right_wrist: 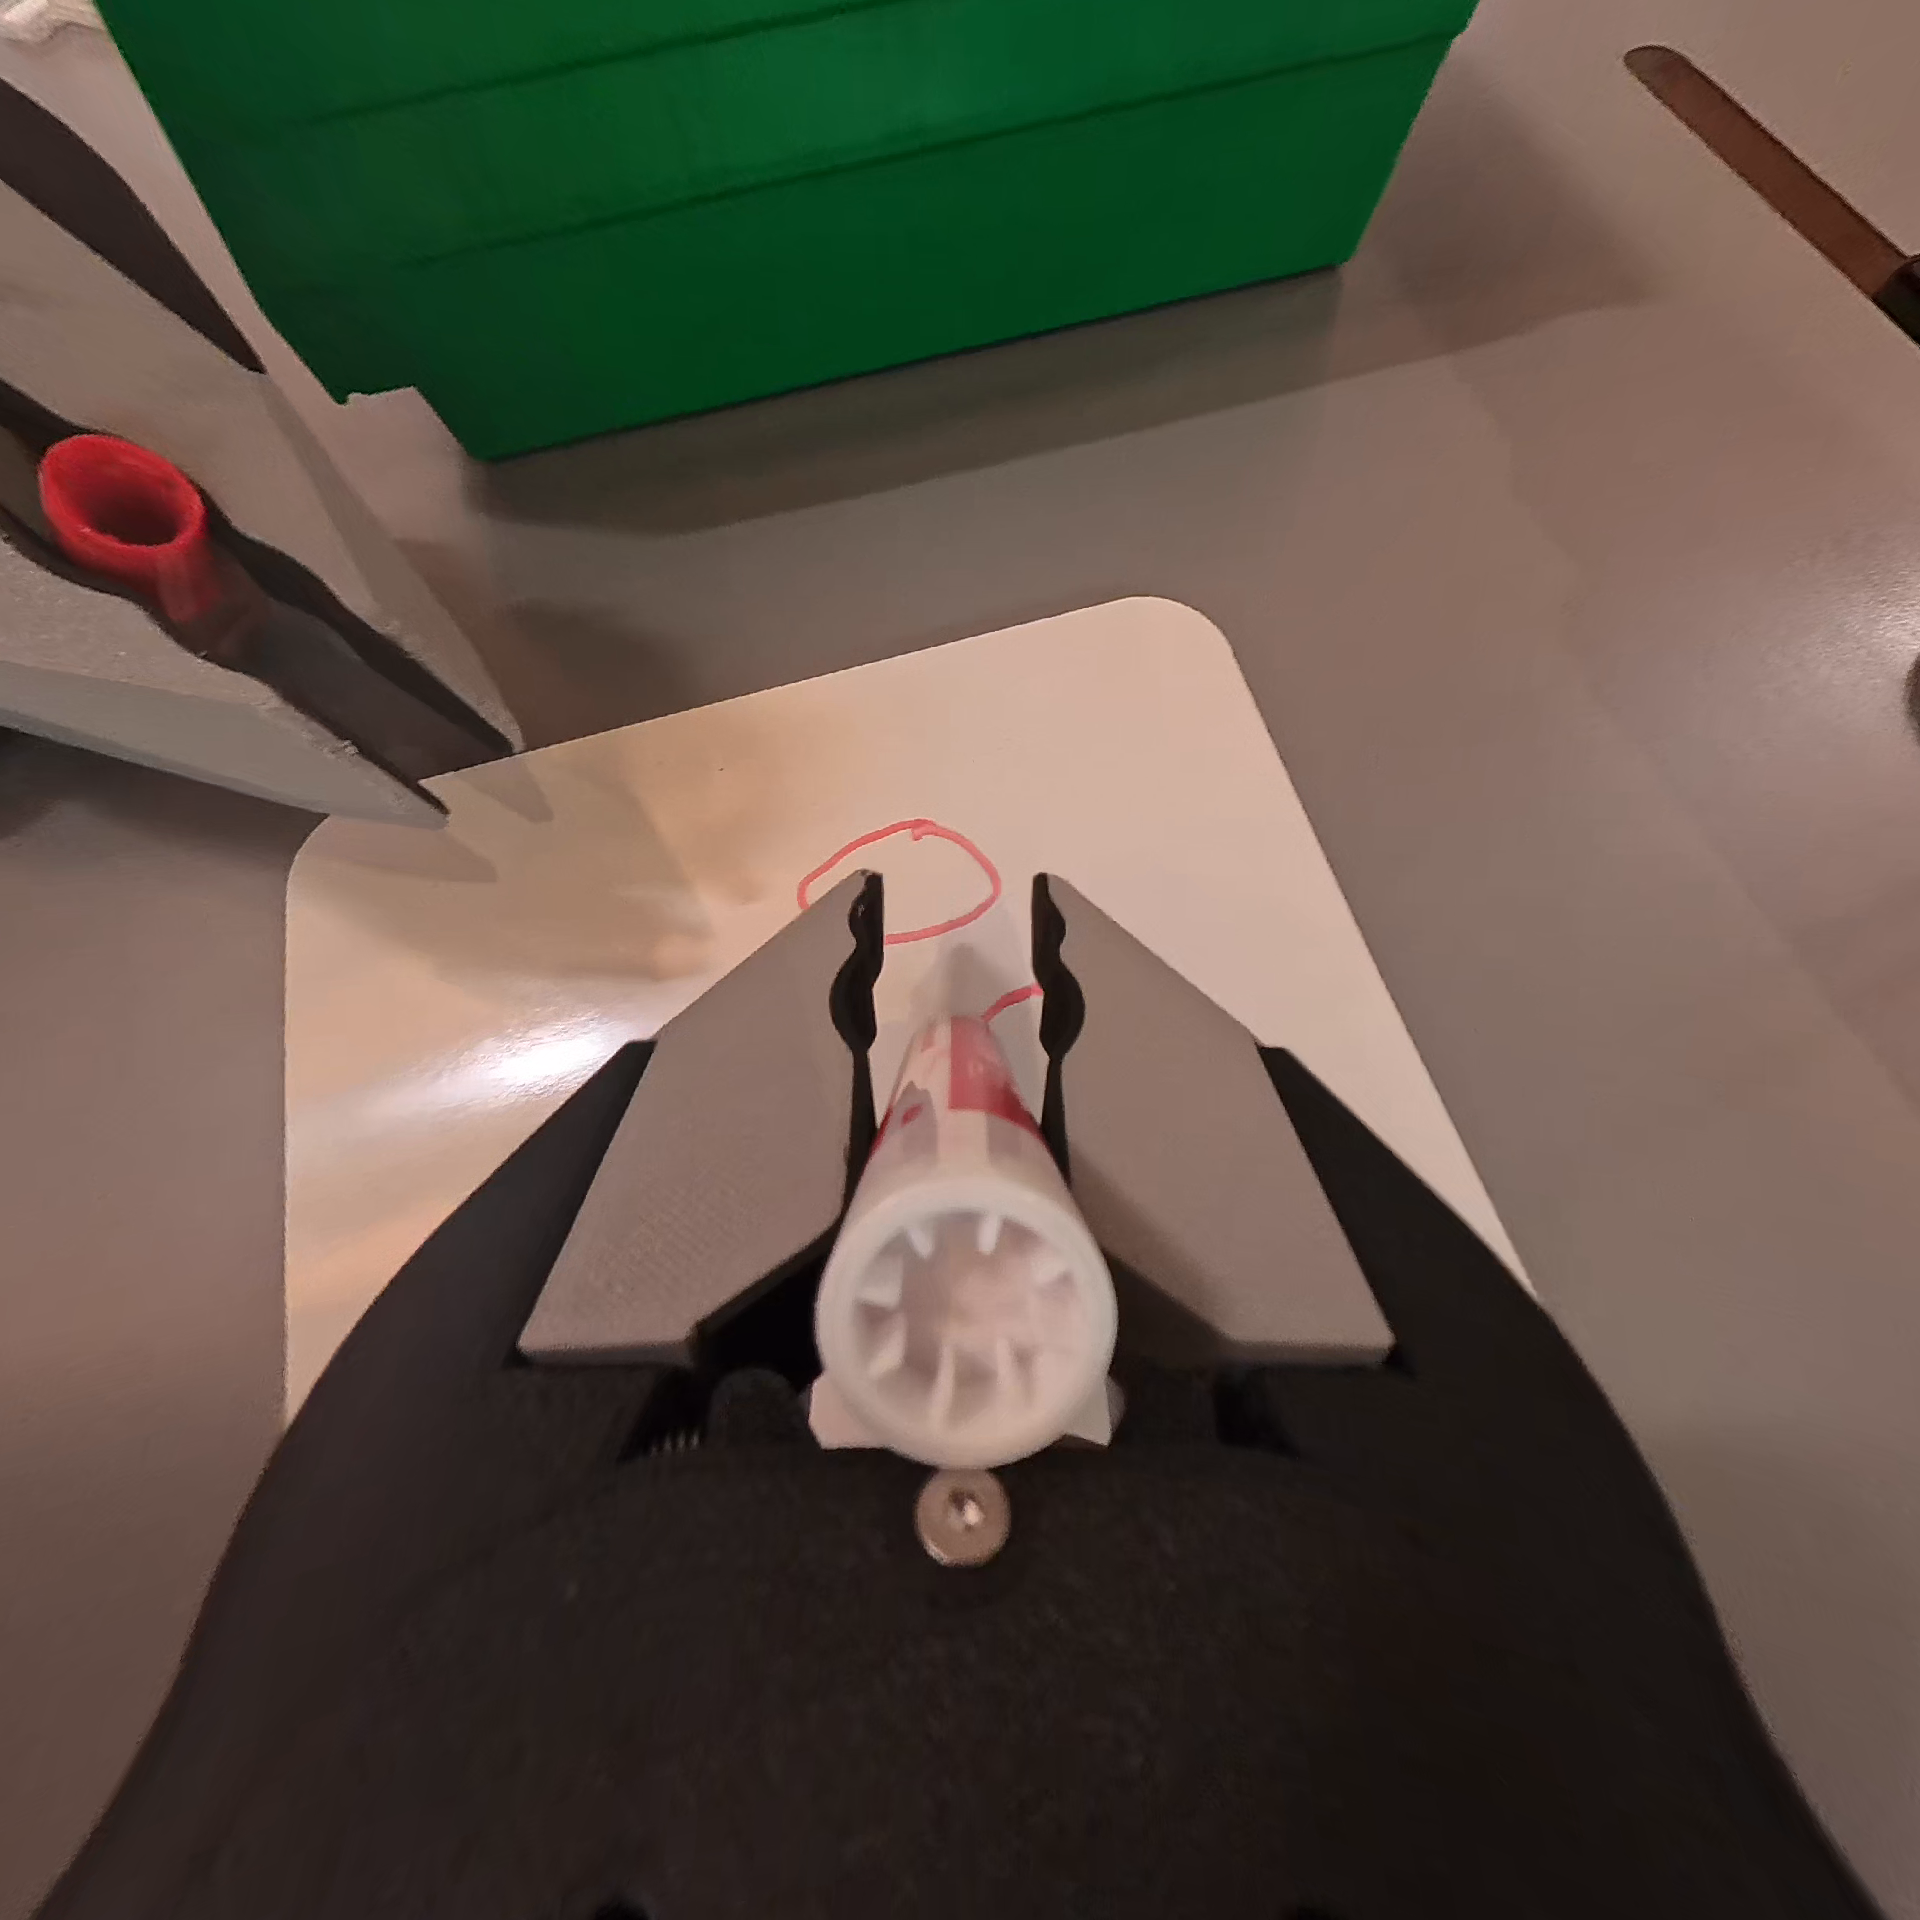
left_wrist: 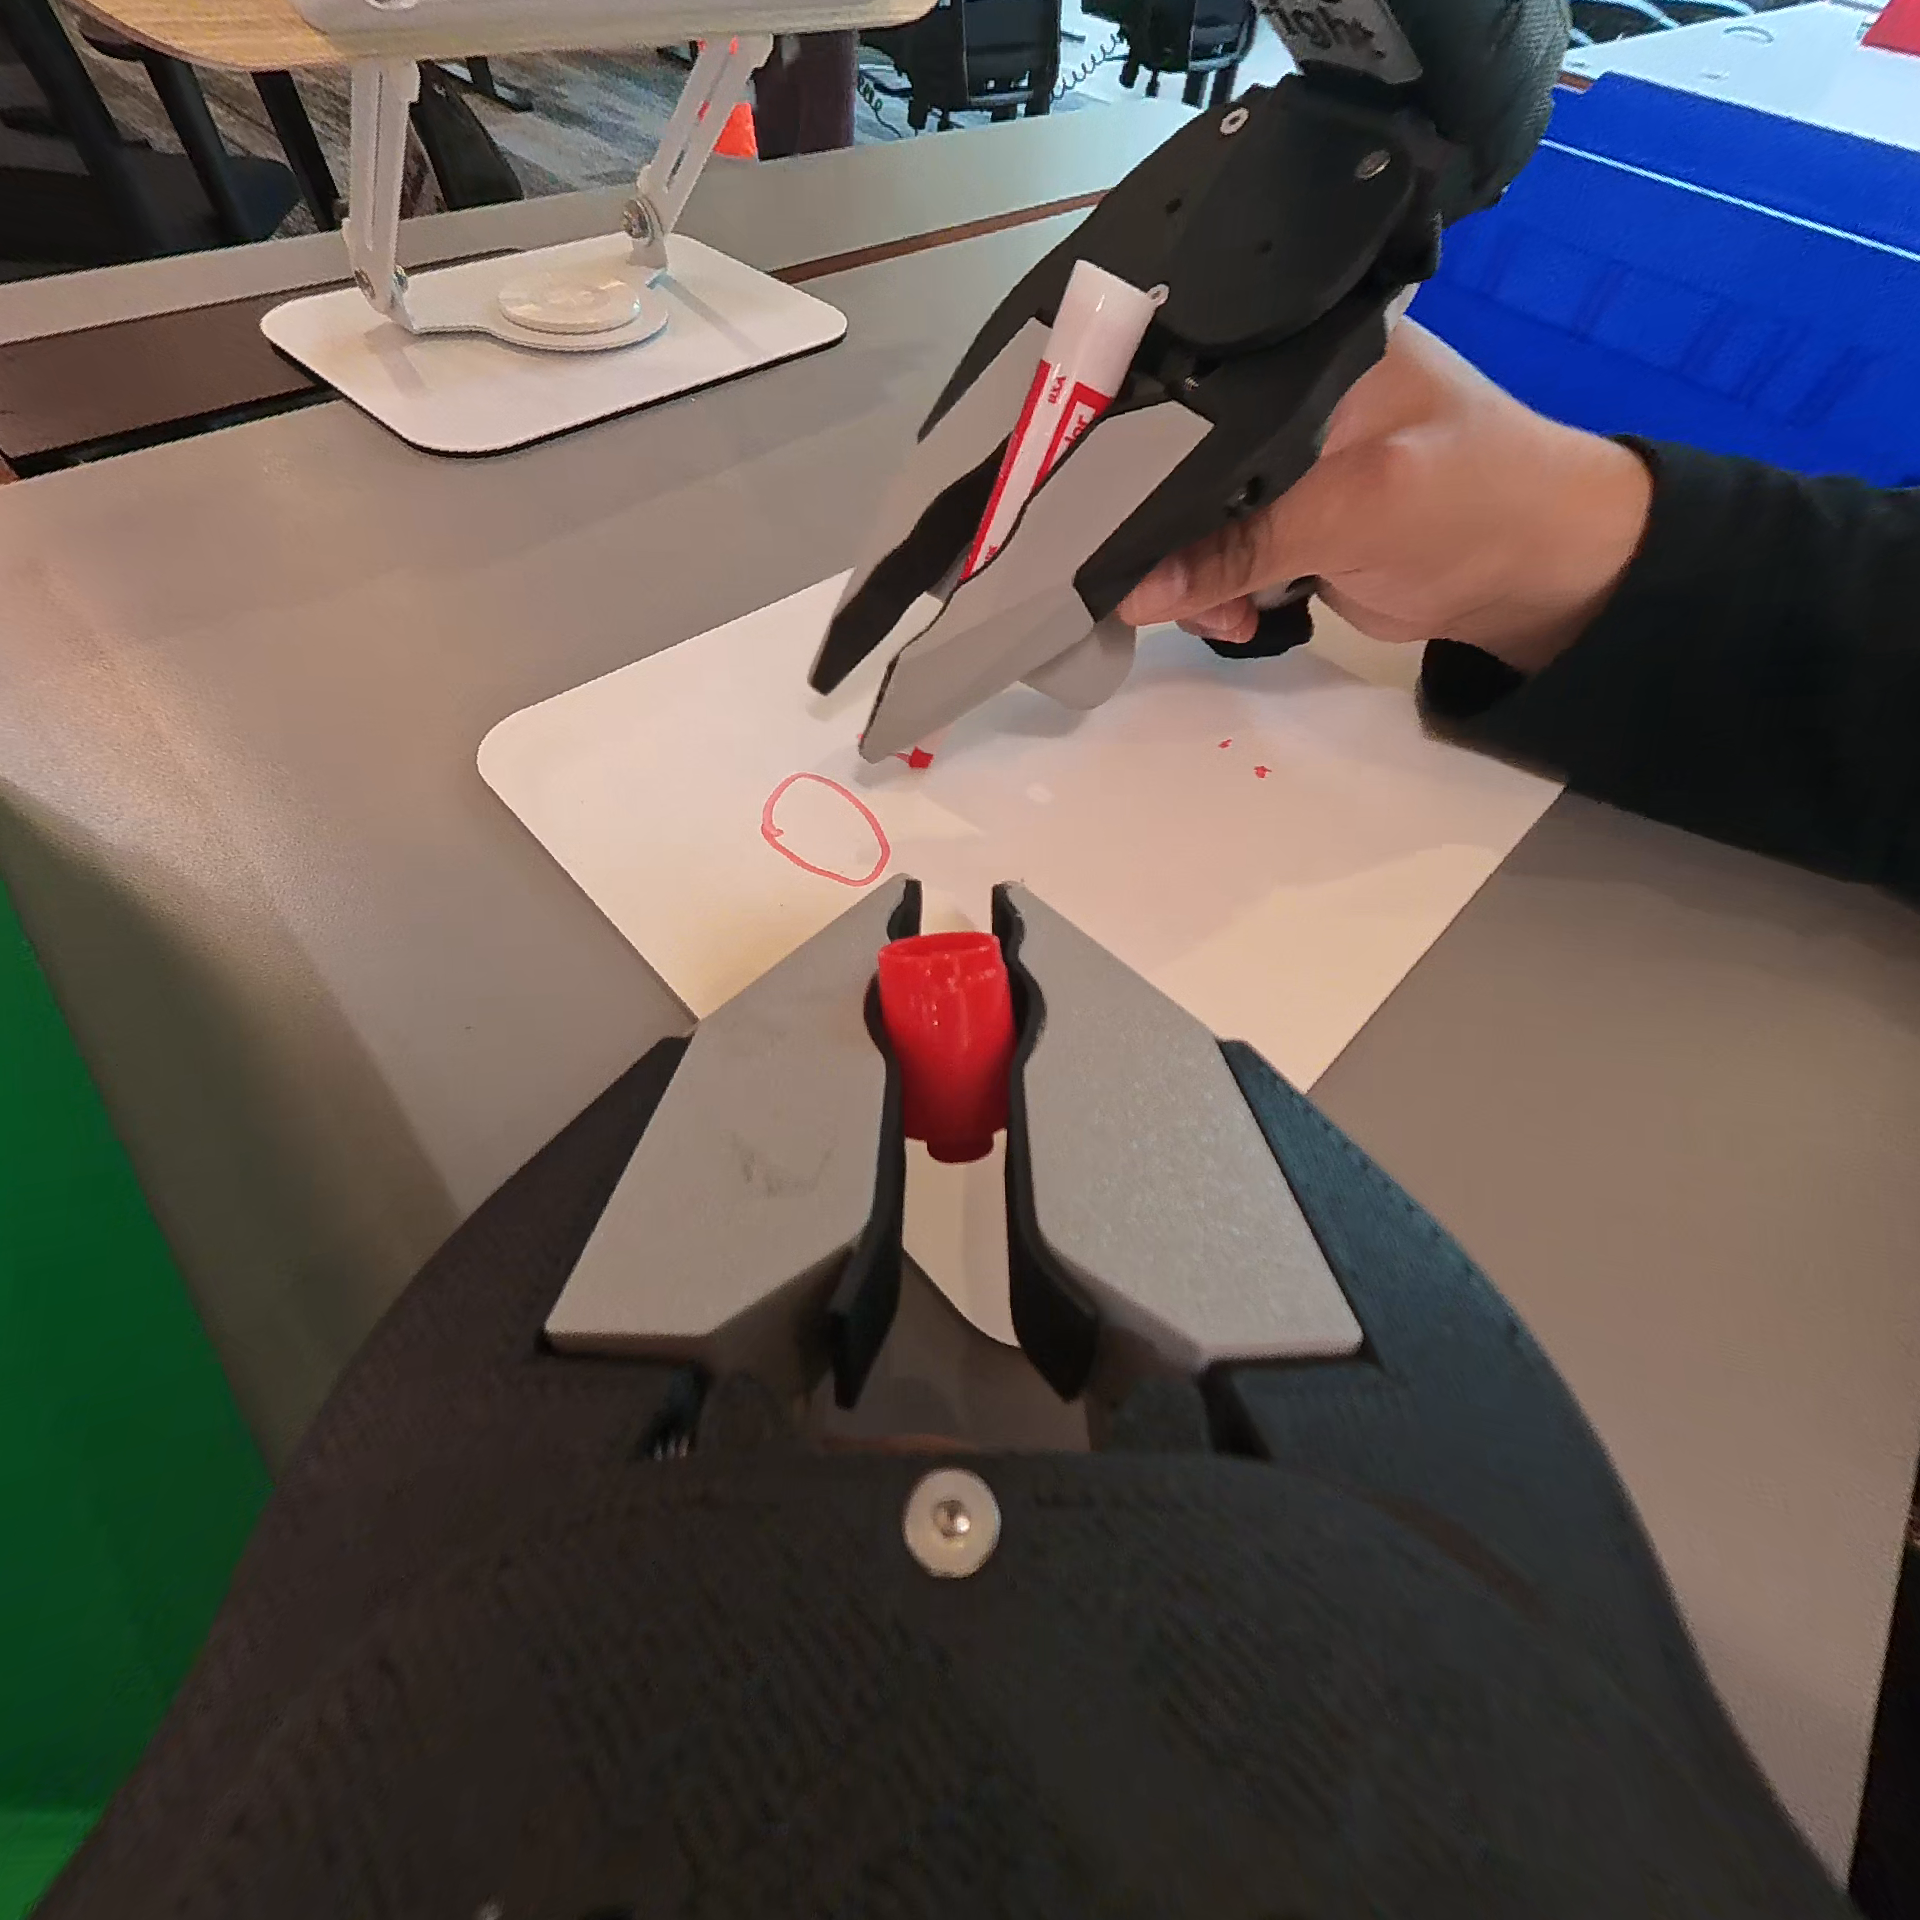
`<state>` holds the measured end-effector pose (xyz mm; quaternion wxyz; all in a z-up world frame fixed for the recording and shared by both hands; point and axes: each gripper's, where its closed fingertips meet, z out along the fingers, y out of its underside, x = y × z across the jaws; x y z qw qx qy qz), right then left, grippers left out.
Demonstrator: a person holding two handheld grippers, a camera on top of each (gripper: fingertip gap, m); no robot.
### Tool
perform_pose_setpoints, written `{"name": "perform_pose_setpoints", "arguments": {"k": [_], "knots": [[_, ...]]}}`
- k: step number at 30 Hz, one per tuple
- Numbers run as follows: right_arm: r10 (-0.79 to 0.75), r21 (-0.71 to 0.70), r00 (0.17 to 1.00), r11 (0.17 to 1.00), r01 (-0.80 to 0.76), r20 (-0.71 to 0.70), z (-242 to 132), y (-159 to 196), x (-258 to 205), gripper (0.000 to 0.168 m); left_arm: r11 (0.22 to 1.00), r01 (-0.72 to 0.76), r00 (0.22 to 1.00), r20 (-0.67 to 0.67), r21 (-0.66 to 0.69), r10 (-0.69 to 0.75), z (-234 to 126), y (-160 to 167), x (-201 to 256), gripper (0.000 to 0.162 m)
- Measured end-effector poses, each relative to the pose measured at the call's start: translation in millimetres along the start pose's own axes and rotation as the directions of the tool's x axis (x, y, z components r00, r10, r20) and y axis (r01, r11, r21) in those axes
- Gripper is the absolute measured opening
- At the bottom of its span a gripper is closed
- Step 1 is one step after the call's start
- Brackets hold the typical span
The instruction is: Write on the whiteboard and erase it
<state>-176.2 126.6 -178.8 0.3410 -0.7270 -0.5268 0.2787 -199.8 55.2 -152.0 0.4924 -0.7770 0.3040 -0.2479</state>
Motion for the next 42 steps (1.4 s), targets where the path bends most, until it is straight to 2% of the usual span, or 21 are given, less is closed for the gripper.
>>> {"name": "perform_pose_setpoints", "arguments": {"k": [10, 20, 23, 42], "knots": [[-0.005, -0.026, 0.998, 1.000, 0.007, 0.064, 0, 2, -22, 0.027, 1.000, 0.001, 1.000, -0.001, 0.002, -0.001, 0, 0, 0, 0.011], [0.053, 0.085, 0.997, 0.995, -0.048, -0.058, -8, -9, 12, 0.027, 1.000, -0.002, 1.000, 0.000, -0.003, 0.002, 0, 0, 0, 0.011], [0.060, 0.111, 0.998, 0.992, -0.056, -0.033, -6, -13, 13, 0.027, 1.000, -0.003, 1.000, 0.002, -0.004, 0.003, 0, 1, 0, 0.011], [0.029, 0.038, 0.997, 0.999, -0.027, -0.074, 3, -5, 20, 0.027, 1.000, -0.003, 1.000, 0.003, -0.008, 0.003, 1, 1, 0, 0.011]]}}
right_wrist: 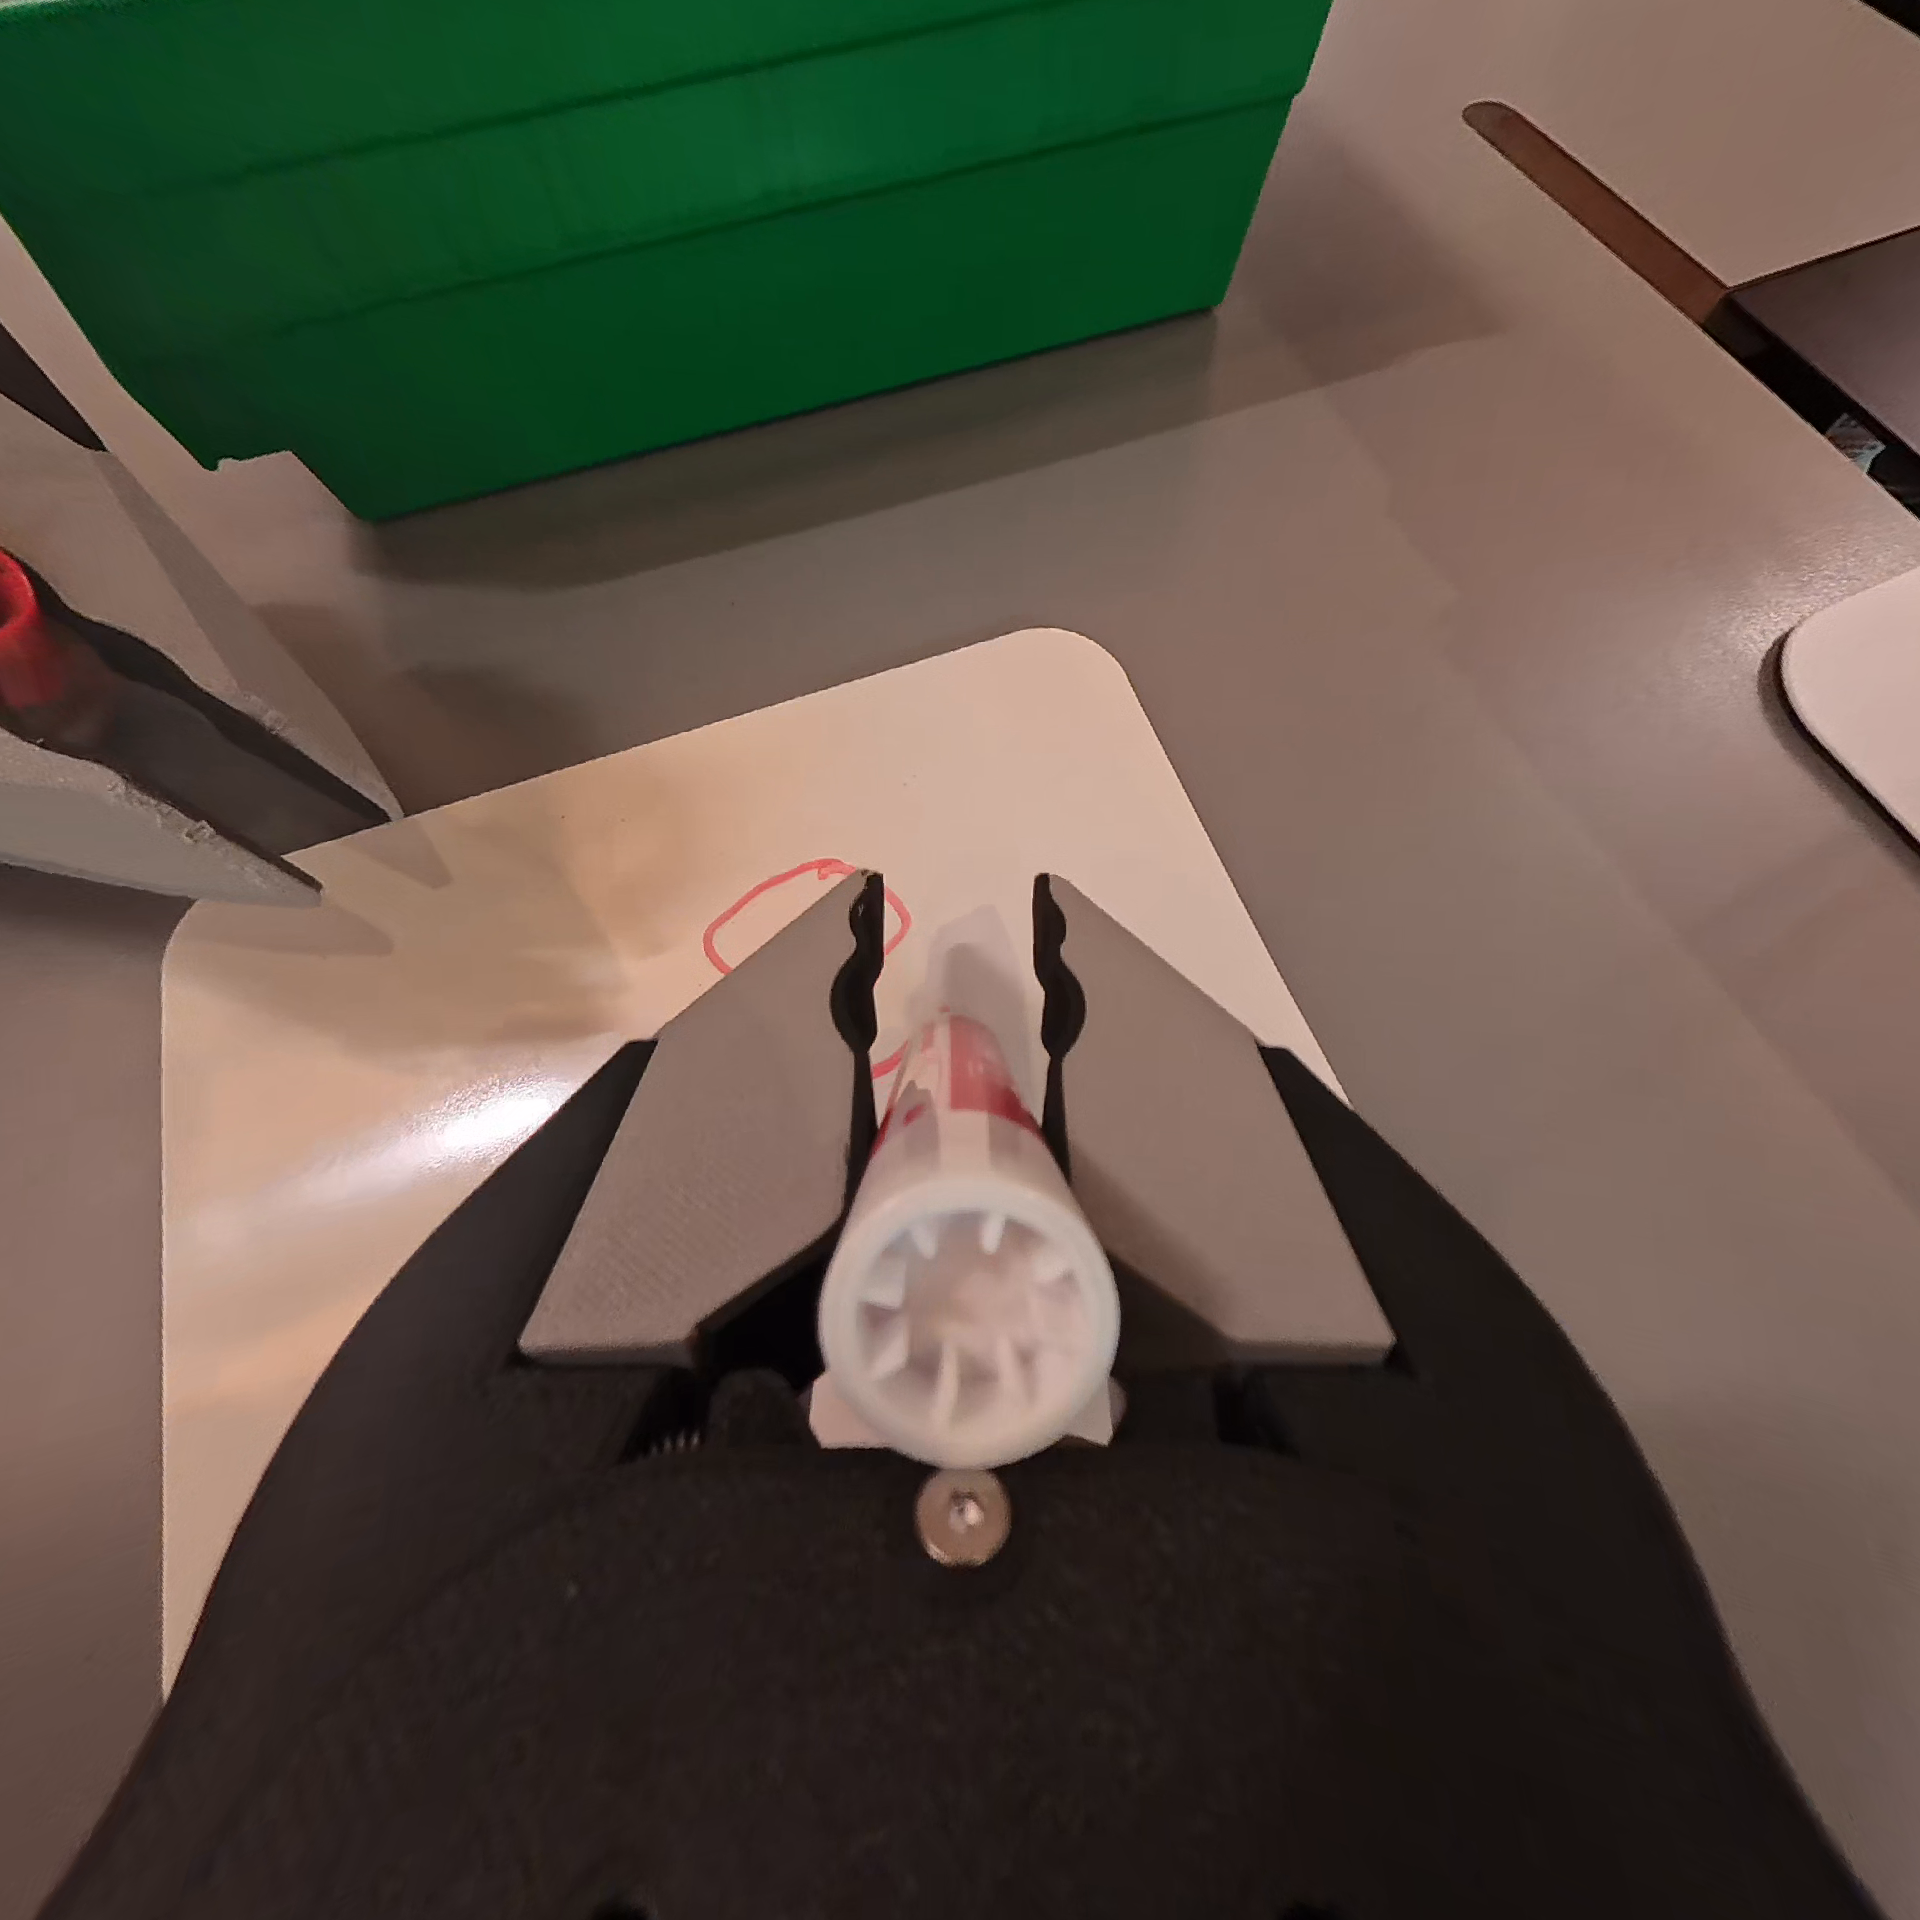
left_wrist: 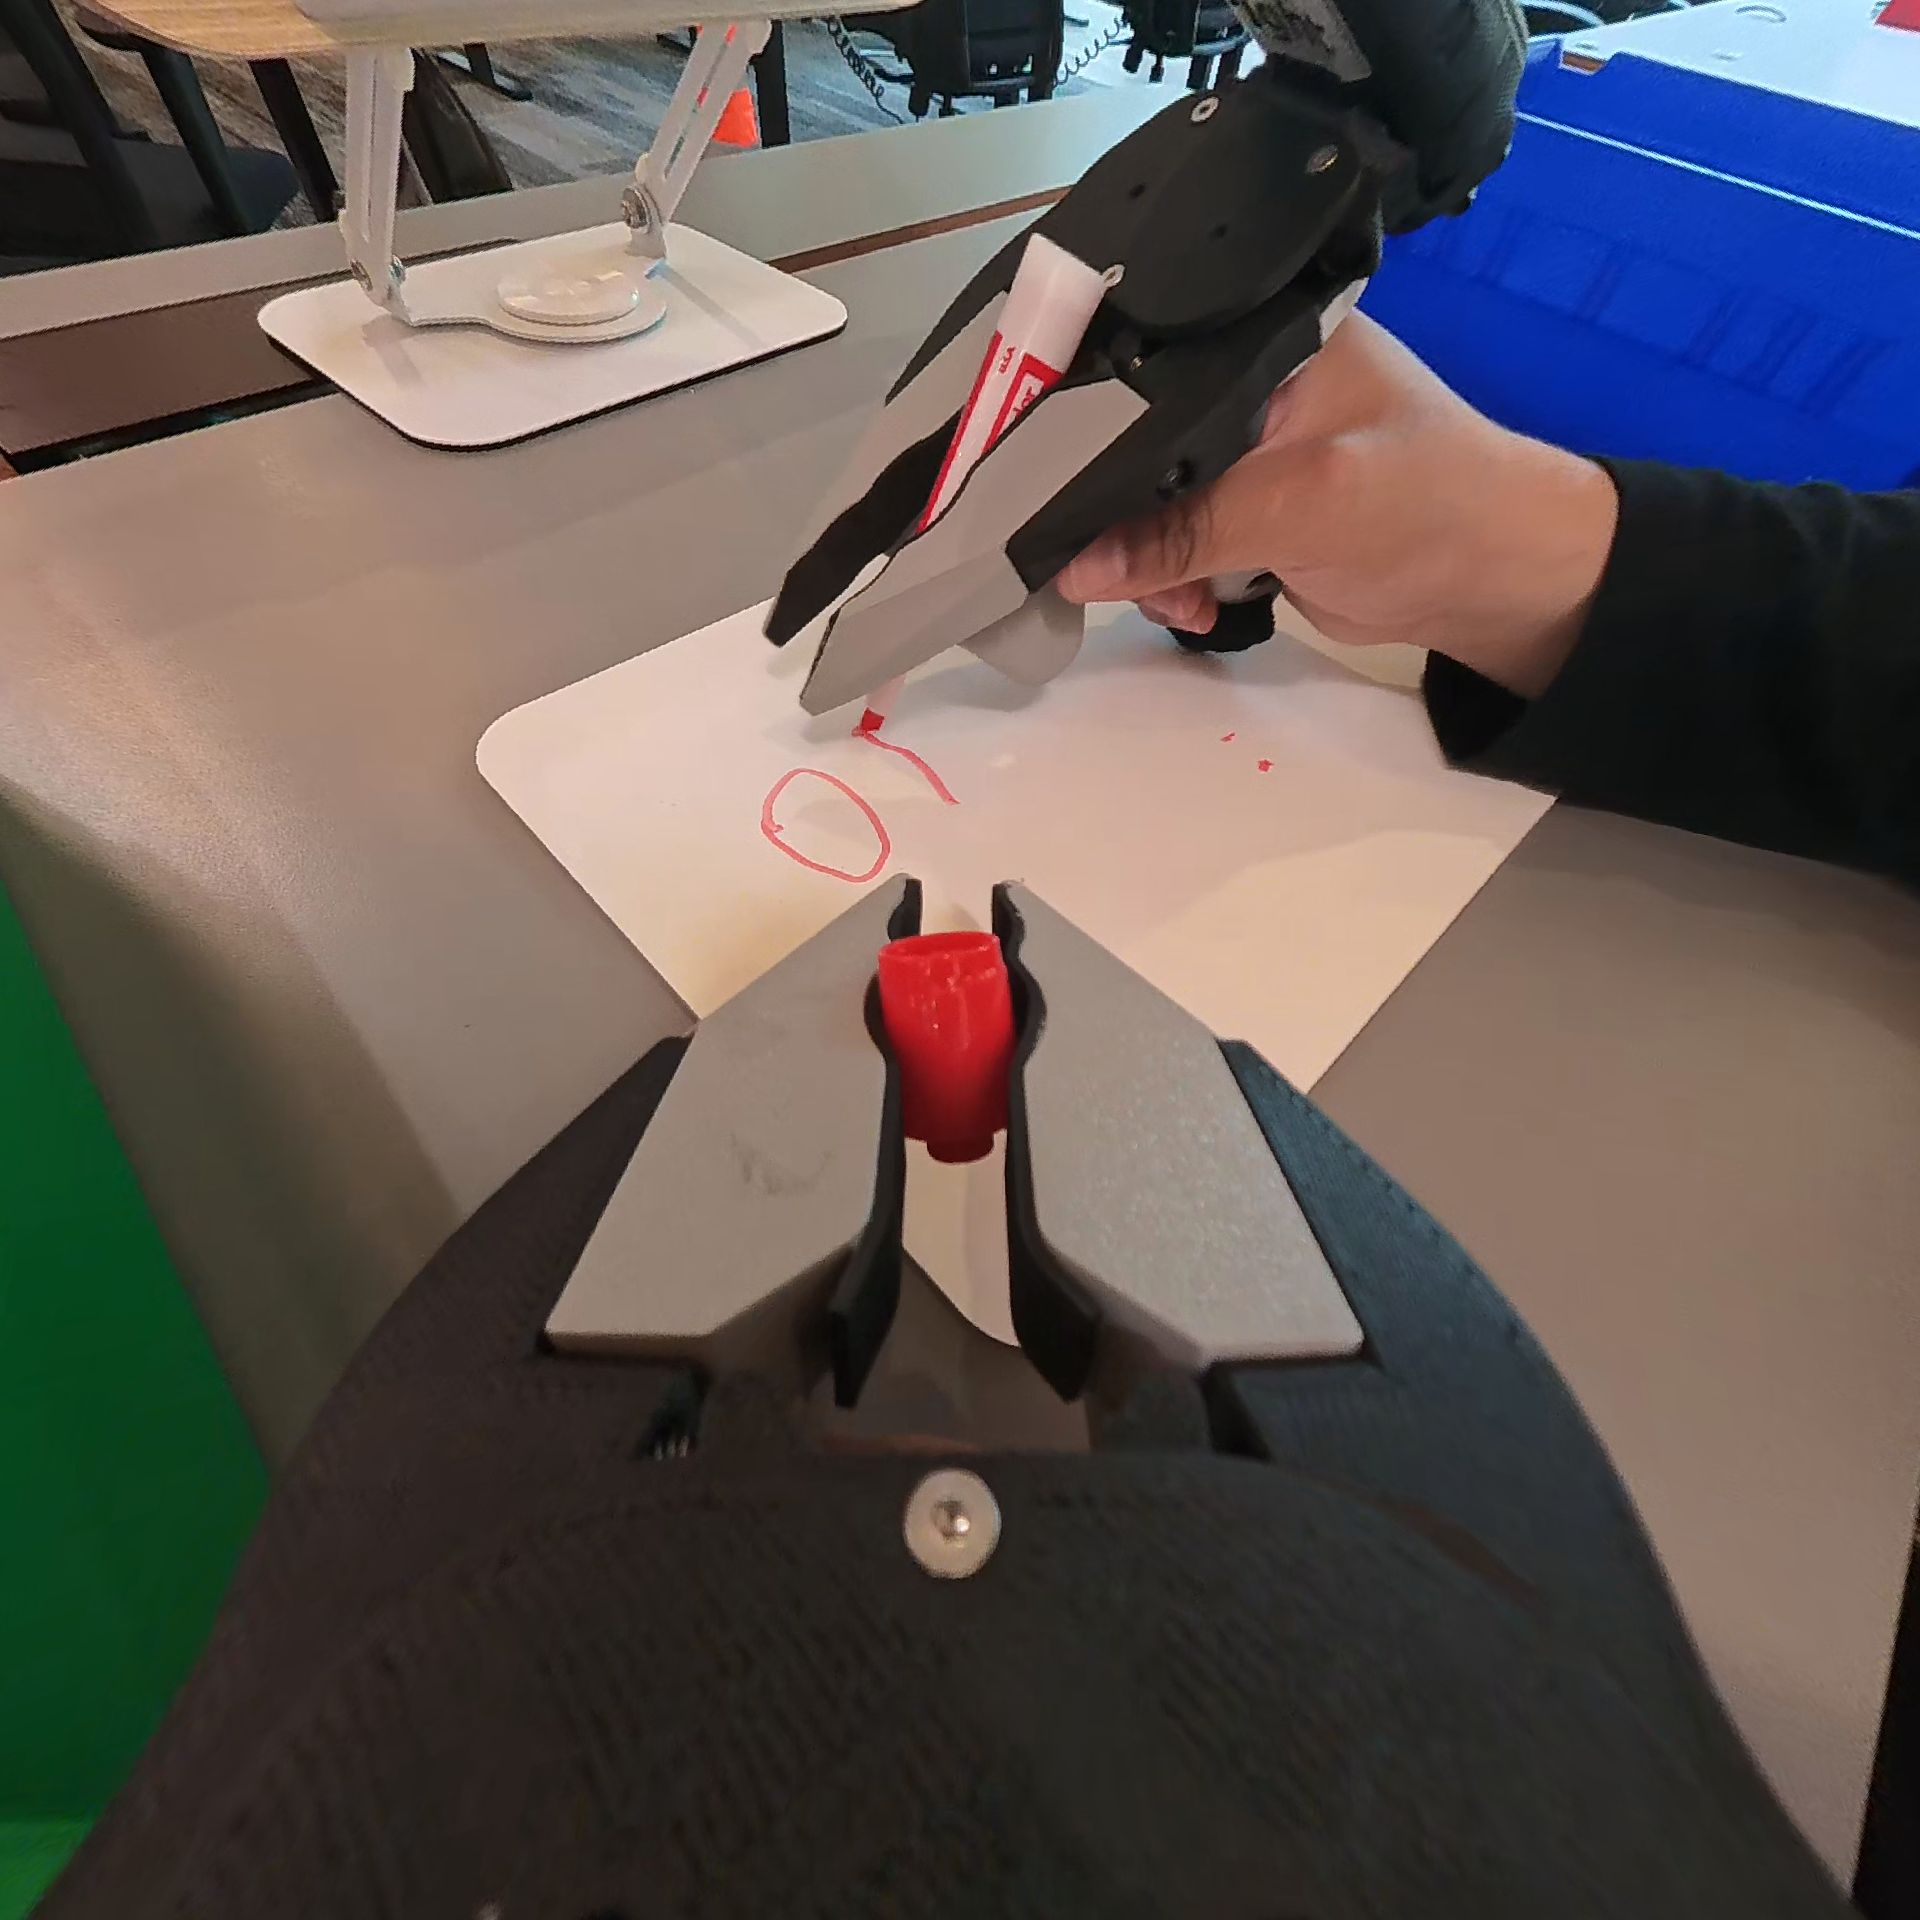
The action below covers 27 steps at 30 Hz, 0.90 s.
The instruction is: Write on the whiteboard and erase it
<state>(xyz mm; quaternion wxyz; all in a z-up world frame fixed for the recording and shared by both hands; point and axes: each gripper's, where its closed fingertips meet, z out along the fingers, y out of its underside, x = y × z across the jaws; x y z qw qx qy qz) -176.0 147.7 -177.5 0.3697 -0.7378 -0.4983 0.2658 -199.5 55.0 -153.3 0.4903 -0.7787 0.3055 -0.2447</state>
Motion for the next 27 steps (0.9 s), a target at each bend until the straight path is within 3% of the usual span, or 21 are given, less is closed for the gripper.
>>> {"name": "perform_pose_setpoints", "arguments": {"k": [21, 27], "knots": [[0.100, -0.029, 0.995, 0.995, -0.100, -0.001, -29, 22, 24, 0.027, 1.000, -0.001, 1.000, 0.003, -0.001, 0.001, 0, 0, 0, 0.011], [0.114, -0.077, 0.989, 0.991, -0.107, 0.098, -31, 26, 4, 0.026, 1.000, 0.000, 1.000, 0.004, 0.000, 0.000, 0, 0, -1, 0.011]]}}
